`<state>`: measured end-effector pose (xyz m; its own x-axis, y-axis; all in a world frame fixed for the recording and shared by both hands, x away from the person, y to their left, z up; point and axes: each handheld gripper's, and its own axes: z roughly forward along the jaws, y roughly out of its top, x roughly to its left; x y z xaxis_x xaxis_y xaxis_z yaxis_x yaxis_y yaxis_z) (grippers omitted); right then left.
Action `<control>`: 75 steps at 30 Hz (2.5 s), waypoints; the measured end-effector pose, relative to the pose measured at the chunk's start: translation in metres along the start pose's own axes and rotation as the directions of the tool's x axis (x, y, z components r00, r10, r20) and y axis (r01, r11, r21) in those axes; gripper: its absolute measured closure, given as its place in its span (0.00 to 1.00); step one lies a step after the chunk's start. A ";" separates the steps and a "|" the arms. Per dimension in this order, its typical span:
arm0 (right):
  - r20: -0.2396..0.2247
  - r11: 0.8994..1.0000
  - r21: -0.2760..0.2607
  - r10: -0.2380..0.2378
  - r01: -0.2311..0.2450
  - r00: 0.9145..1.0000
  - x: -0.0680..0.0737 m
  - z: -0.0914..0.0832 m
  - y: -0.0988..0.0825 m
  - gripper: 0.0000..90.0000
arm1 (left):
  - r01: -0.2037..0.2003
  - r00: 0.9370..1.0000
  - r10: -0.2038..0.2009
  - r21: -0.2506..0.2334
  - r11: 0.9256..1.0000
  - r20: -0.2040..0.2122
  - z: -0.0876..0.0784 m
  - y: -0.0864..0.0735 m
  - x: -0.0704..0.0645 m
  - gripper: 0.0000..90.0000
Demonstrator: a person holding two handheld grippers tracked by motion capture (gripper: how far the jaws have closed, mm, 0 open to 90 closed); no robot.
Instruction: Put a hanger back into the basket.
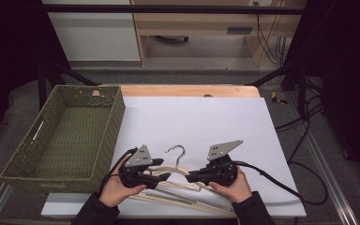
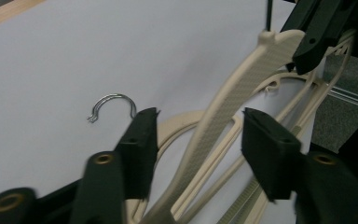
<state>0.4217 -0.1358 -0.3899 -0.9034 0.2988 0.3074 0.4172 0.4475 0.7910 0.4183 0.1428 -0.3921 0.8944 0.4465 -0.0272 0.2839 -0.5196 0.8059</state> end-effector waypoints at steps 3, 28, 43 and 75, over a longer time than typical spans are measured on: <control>0.002 1.000 0.002 -0.004 0.004 1.000 0.001 0.000 0.000 0.97 | -0.002 1.000 0.002 0.010 1.000 0.012 -0.001 0.000 0.000 0.72; 0.227 0.991 -0.058 -0.102 0.117 0.969 0.007 -0.008 0.001 0.69 | -0.020 0.995 0.018 0.014 1.000 0.094 -0.007 0.005 -0.020 0.95; 0.354 0.972 -0.175 -0.087 0.157 0.931 0.010 -0.031 -0.002 0.35 | 0.026 0.998 -0.029 -0.060 0.998 -0.047 -0.026 0.008 -0.017 0.96; 0.534 0.951 -0.307 0.149 0.026 0.832 -0.019 -0.072 -0.045 0.09 | 0.021 0.972 -0.069 -0.209 0.978 -0.224 -0.120 0.041 0.012 0.96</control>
<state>0.4134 -0.2225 -0.3927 -0.6370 0.7654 0.0917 0.3428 0.1747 0.9230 0.3990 0.2143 -0.2888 0.7722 0.6333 0.0504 0.2245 -0.3462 0.9109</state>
